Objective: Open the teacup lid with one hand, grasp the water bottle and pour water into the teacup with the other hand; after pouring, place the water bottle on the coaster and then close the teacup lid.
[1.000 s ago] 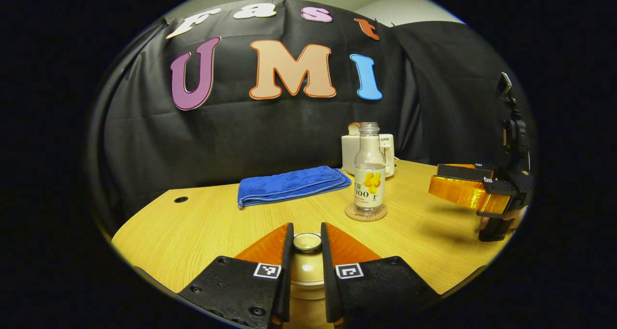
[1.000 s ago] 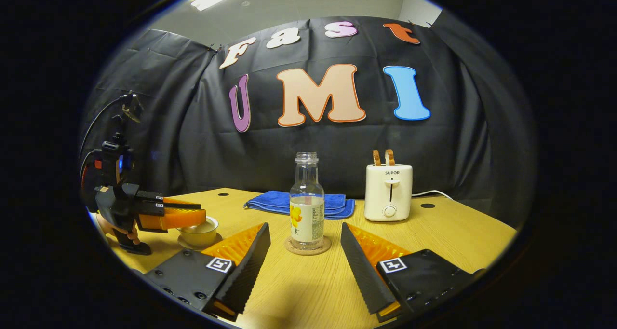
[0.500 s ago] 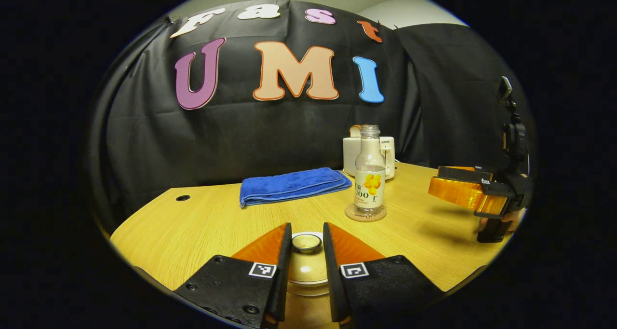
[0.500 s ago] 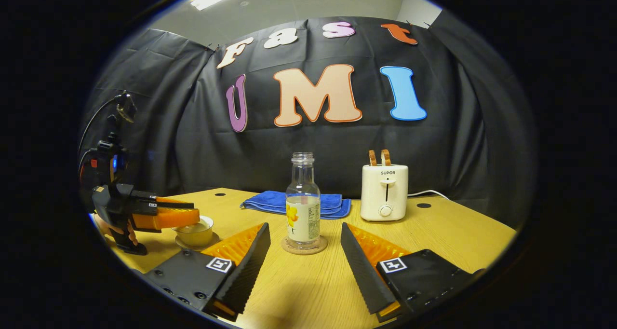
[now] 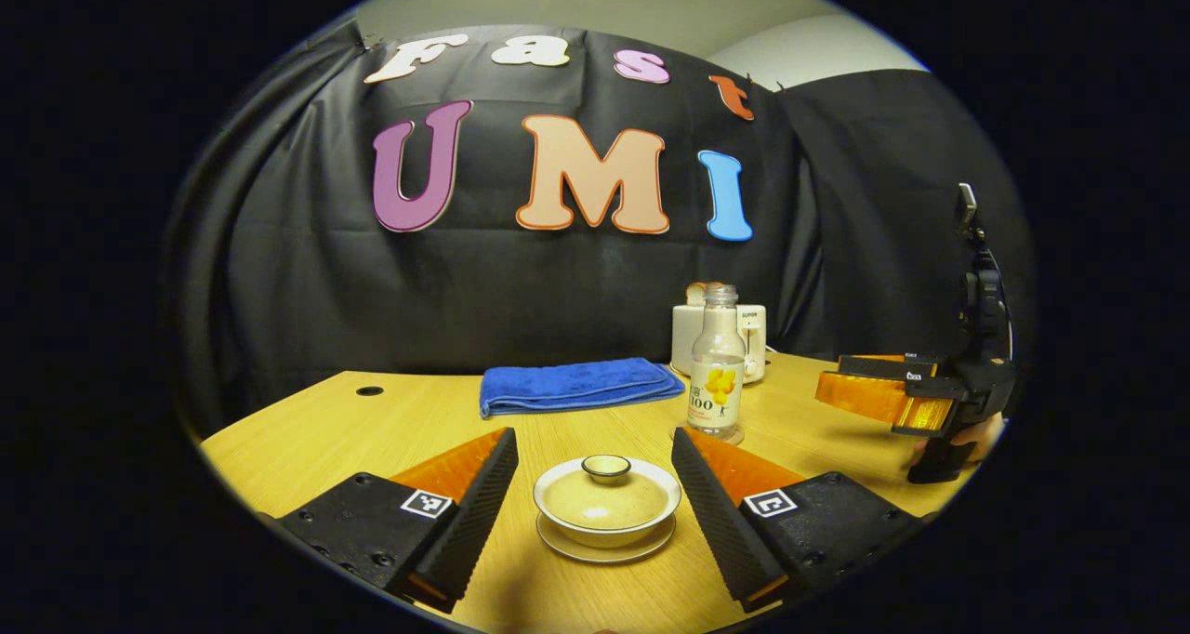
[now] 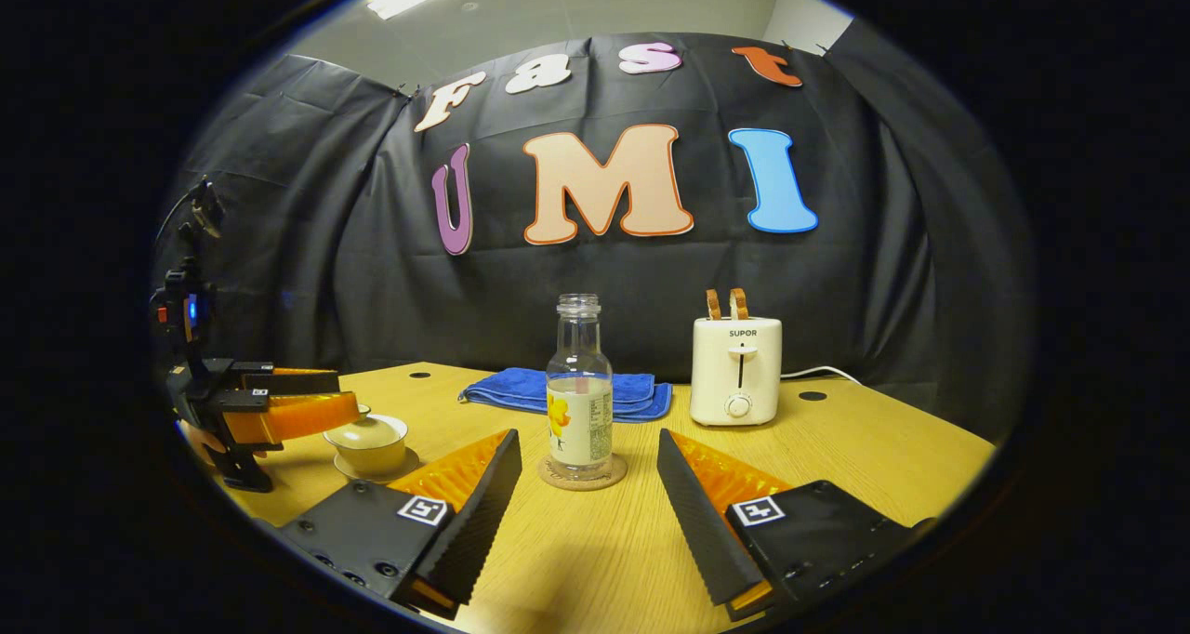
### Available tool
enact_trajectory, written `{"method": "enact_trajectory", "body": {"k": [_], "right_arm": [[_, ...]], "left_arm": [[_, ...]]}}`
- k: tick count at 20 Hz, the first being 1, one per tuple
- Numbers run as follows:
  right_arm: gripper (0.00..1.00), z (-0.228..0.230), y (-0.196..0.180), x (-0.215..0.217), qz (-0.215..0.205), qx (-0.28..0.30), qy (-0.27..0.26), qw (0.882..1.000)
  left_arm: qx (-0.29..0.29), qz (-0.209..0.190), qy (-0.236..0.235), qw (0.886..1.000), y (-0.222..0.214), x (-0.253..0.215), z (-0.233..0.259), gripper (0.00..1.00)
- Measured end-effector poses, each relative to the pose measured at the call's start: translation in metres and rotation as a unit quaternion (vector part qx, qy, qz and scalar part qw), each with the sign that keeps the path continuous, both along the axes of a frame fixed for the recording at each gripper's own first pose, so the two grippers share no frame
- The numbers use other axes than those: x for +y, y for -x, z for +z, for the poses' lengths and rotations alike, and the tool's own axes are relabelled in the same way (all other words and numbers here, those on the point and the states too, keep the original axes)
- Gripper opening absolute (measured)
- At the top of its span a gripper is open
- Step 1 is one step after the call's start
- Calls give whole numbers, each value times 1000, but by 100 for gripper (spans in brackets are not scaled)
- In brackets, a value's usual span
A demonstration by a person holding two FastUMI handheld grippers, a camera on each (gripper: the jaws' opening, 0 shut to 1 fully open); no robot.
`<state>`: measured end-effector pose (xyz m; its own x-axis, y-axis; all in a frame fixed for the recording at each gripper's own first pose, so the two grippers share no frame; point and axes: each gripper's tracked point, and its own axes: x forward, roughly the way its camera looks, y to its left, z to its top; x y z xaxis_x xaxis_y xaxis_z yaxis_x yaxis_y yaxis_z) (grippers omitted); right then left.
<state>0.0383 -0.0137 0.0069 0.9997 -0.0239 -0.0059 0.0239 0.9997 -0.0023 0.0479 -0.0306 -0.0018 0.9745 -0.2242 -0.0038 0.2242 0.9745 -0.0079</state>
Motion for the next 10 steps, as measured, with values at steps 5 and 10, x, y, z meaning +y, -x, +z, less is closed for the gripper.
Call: {"method": "enact_trajectory", "body": {"k": [5,10], "right_arm": [[94,1,4,-3,-8,0,1,1000],[94,1,10,-10,-25,-1,2,1000]], "left_arm": [[-1,31,0,1000,9,15,2,98],[0,104,-2,995,23,48,1,98]]}}
